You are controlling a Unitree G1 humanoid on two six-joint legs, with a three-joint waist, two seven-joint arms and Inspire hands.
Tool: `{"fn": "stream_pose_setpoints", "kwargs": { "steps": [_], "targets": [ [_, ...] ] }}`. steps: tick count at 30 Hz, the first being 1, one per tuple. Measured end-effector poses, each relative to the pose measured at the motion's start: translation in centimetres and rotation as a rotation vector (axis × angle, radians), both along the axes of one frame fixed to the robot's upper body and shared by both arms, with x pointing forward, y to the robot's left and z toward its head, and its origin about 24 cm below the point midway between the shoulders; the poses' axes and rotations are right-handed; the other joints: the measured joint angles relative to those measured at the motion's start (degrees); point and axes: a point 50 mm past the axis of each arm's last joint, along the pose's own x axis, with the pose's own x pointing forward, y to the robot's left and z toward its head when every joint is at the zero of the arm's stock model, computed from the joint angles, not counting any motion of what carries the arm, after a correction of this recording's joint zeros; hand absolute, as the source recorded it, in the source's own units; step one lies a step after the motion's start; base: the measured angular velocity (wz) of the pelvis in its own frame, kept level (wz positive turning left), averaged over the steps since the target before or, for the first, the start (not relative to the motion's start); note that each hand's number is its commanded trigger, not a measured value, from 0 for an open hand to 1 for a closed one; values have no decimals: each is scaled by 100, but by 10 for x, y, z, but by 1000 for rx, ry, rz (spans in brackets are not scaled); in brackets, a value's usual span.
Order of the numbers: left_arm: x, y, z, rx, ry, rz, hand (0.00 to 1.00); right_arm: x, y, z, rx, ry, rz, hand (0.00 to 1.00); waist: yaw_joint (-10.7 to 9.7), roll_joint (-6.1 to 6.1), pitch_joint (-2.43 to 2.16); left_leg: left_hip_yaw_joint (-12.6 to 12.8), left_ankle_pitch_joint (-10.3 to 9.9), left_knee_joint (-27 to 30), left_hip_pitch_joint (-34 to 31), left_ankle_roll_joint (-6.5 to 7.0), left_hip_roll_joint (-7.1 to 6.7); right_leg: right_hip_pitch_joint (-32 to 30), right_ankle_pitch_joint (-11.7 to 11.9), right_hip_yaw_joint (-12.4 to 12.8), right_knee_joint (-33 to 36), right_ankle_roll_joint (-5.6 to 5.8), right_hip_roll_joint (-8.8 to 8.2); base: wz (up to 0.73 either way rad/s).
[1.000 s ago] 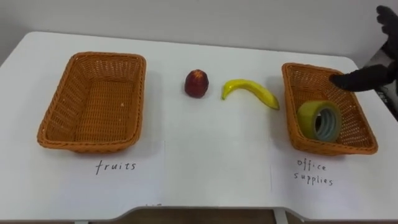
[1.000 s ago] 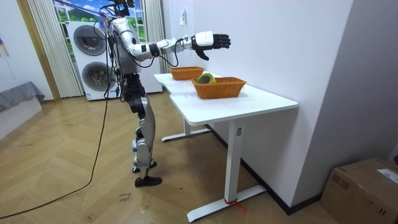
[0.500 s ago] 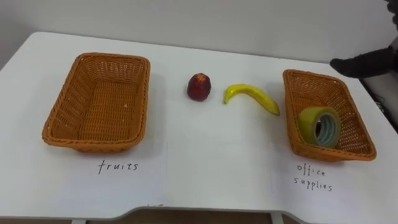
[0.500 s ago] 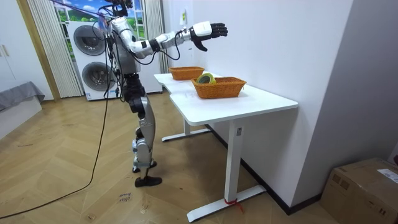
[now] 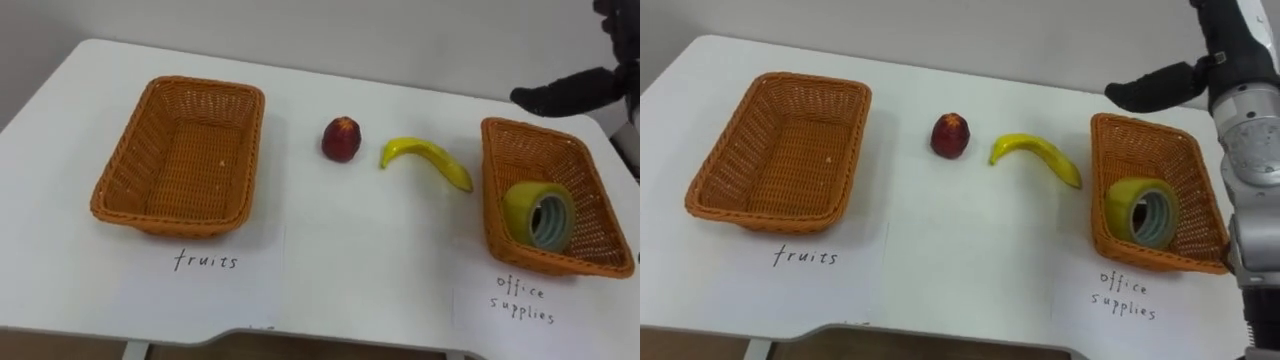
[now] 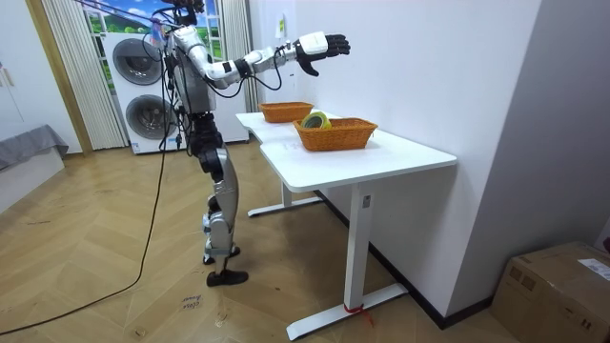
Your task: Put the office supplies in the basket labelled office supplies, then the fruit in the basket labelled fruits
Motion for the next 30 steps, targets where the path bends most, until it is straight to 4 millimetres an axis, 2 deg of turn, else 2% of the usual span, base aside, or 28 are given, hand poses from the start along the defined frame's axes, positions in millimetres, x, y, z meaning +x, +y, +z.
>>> {"fn": "stream_pose_setpoints", "kwargs": {
  "steps": [8,13,15,20,30],
  "targets": [
    [-3,1,0,-6,19,-2,0,3,1,-13,3,62,7,0,151,23,18,-68,2,21,-23,-1,-7,17,0,-49,-2,0,8,4],
    [-3,4,1,1,23,-12,0,6,7,-30,-9,140,31,0,193,-30,41,-132,6,67,-118,-2,-13,-19,0,-158,-3,0,-3,6],
    [-4,4,1,1,30,-16,0,6,10,-37,-16,177,37,0,209,-65,23,-140,6,81,-167,-3,-13,-62,0,-168,9,0,-2,3],
    [-5,5,1,-2,49,-29,0,7,14,-40,-24,194,53,0,248,-115,1,-140,16,128,-316,7,-13,-180,3,-186,8,-2,-4,2],
    [-1,9,2,16,57,-68,0,11,18,-37,-29,185,68,0,303,-74,39,-226,16,114,-317,5,-19,-151,3,-280,-8,-1,-2,3]
  ]
}}
